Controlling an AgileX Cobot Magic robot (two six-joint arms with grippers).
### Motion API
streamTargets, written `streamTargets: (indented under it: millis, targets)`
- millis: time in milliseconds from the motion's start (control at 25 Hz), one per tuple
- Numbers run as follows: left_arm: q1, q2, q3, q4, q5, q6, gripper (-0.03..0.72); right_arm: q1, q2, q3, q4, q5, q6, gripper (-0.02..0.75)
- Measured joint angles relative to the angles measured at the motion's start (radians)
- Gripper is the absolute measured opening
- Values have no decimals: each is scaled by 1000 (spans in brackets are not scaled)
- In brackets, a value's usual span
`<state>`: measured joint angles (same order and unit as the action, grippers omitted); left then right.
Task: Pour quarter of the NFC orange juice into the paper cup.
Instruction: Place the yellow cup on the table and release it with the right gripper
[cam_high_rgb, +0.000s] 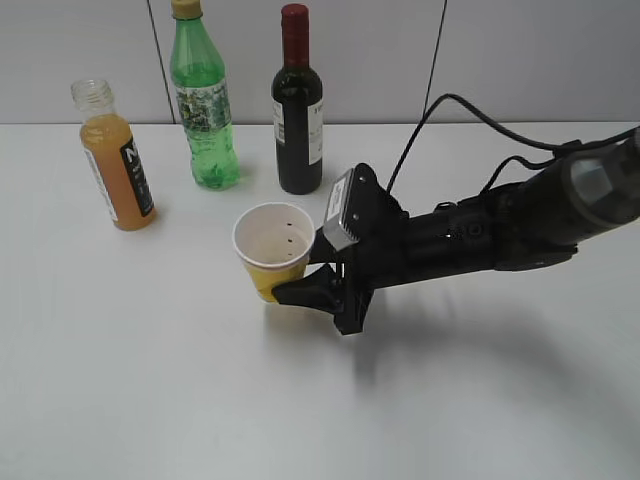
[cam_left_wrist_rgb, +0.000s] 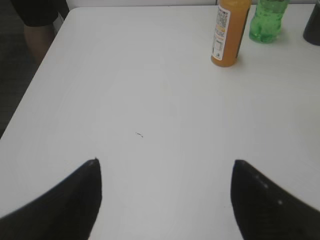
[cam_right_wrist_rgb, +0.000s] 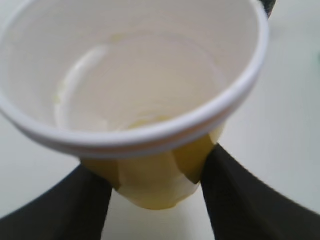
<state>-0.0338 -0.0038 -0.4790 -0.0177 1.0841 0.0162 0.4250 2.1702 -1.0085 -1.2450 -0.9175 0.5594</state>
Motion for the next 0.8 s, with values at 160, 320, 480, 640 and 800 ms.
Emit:
streamTargets:
  millis: [160,320,480,640,800]
  targets:
    - [0,0,0,0,0,0,588,0,30,-9,-1,50,3,430]
    - [0,0,0,-1,0,0,588,0,49,-10,-2,58,7,430]
    - [0,0,0,-1,0,0,588,0,53,-10,-2,63,44,464]
    - [0,0,0,-1,0,0,588,0,51,-11,-2,105,54,633]
    - [0,0,0,-1,0,0,588,0,15,-11,-26,196,98,646]
